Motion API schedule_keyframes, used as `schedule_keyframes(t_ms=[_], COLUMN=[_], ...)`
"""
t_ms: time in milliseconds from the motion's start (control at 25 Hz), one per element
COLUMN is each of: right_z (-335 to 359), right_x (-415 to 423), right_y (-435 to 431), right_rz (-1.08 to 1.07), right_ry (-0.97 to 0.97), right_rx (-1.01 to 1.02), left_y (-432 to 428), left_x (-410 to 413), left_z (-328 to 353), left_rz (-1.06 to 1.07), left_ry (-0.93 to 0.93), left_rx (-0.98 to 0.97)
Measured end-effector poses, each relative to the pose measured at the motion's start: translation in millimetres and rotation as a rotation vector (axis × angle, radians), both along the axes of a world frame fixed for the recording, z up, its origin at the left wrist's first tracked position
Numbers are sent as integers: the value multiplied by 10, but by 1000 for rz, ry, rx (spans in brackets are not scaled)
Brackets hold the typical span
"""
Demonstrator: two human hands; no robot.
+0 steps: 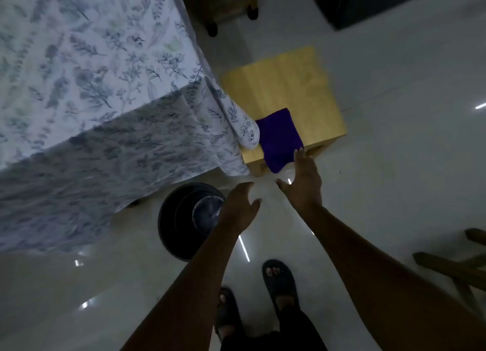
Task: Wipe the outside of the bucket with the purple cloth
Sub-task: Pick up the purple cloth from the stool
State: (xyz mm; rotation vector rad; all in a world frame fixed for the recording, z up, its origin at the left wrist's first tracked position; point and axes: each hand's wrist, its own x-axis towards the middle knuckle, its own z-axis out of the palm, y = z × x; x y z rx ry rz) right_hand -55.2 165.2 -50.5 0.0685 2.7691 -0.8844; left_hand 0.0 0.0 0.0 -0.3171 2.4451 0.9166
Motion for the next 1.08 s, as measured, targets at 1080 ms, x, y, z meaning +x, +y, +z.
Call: schedule_keyframes(t_ms=[1080], right_z=[-1263], right_x=[1611], right_y=[-968], right_rz=[-428], right_ry=[-121], right_rx=[-444], left_y=[-797], left_x=[1497], left_z=[-1612], left_rz=[116], left_ry=[-34], left_rx=[-10])
